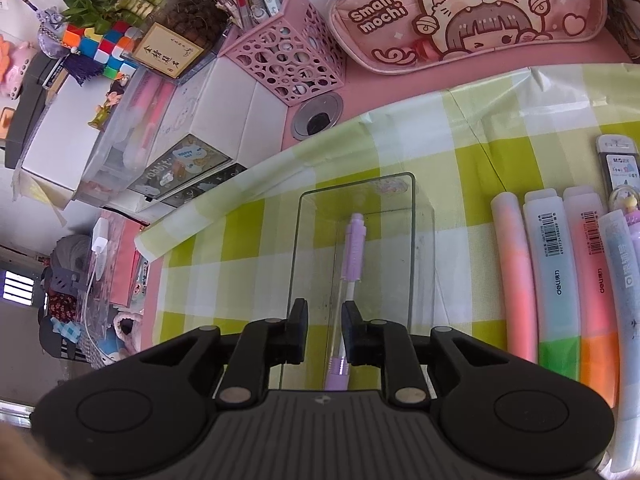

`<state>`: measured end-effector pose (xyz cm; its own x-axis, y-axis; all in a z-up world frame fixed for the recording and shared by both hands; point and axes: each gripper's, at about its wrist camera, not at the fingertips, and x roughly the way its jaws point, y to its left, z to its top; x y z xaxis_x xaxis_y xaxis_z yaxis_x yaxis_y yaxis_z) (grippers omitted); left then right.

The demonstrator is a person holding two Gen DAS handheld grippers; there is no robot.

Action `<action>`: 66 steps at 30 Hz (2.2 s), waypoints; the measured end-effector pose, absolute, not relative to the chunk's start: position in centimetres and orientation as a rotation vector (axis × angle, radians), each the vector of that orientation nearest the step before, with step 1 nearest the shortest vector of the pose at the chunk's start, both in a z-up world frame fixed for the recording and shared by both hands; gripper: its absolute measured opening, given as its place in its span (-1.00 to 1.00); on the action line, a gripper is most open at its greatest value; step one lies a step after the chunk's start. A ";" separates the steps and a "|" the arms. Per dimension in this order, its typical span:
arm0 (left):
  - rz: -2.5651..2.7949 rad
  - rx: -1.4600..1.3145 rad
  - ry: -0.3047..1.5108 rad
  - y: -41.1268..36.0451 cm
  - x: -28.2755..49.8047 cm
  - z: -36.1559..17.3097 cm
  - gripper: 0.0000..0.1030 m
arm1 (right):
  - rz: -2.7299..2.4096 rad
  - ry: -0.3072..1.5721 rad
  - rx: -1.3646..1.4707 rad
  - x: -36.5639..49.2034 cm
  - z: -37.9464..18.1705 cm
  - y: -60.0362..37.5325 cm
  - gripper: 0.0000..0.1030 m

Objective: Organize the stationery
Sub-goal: 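Carry the lilac pen over the clear box and release it inside, then grasp the pink highlighter with the right gripper, then lower the pink highlighter into the clear box and open the right gripper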

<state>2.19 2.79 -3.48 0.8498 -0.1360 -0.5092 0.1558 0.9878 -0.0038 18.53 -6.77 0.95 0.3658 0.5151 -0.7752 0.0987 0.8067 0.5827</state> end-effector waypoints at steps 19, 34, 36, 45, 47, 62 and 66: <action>-0.139 0.053 0.535 2.3 2.3 -3.5 0.42 | 0.234 0.935 0.417 12.7 0.4 -13.1 -0.28; -0.143 0.051 0.536 2.5 2.4 -3.5 0.42 | 0.180 0.861 0.091 12.5 -1.1 -10.0 -0.60; -0.147 0.045 0.539 2.6 2.5 -3.5 0.42 | 0.172 0.854 0.070 12.5 -1.1 -9.7 -0.60; -0.148 0.046 0.539 2.6 2.5 -3.5 0.42 | 0.187 0.905 0.238 12.9 -0.8 -11.4 -0.61; -0.147 0.046 0.539 2.6 2.5 -3.5 0.42 | 0.202 0.918 0.300 13.0 -0.7 -12.0 -0.61; -0.146 0.054 0.539 2.6 2.4 -3.5 0.42 | 0.309 0.896 0.555 12.5 2.8 -14.5 -0.61; -0.146 0.053 0.540 2.6 2.4 -3.5 0.42 | 0.322 0.888 0.578 12.3 3.9 -14.5 -0.61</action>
